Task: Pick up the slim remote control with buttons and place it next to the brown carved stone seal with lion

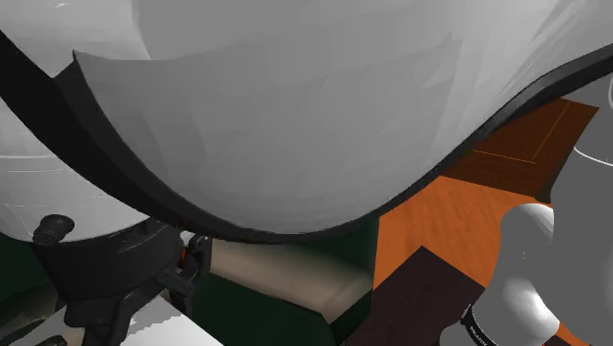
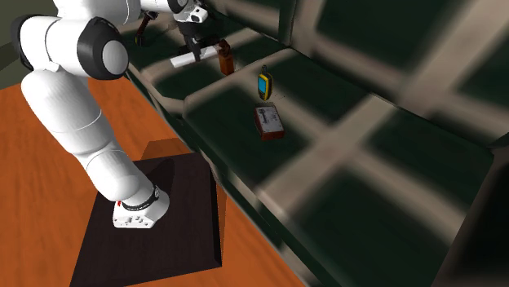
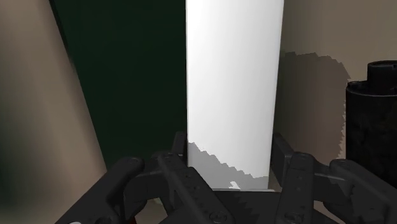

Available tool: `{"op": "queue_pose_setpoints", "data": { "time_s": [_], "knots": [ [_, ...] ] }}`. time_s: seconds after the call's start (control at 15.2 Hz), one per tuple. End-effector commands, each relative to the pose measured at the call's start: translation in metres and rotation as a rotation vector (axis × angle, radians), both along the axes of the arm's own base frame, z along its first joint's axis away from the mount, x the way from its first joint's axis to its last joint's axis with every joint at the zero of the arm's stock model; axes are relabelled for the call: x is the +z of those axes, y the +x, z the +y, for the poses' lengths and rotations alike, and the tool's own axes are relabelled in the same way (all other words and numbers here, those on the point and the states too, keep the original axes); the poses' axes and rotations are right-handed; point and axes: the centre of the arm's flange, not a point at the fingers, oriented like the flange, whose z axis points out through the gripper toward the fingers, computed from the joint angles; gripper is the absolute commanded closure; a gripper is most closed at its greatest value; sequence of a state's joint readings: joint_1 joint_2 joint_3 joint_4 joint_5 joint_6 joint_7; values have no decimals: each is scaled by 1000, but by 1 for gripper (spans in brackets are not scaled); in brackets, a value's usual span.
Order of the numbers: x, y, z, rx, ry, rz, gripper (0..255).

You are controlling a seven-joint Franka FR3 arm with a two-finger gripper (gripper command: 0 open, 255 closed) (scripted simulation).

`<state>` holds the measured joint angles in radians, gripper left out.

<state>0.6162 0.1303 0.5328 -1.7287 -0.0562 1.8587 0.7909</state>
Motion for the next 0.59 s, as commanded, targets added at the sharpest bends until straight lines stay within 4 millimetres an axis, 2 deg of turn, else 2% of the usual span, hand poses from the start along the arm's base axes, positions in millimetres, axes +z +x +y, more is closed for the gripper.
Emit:
{"op": "queue_pose_setpoints", "data": {
  "time_s": [0.0,0.26,0.53],
  "knots": [
    [-11,1,0,0,1,0,255],
    [-33,1,0,0,1,0,255],
    [-33,1,0,0,1,0,255]
  ]
}}
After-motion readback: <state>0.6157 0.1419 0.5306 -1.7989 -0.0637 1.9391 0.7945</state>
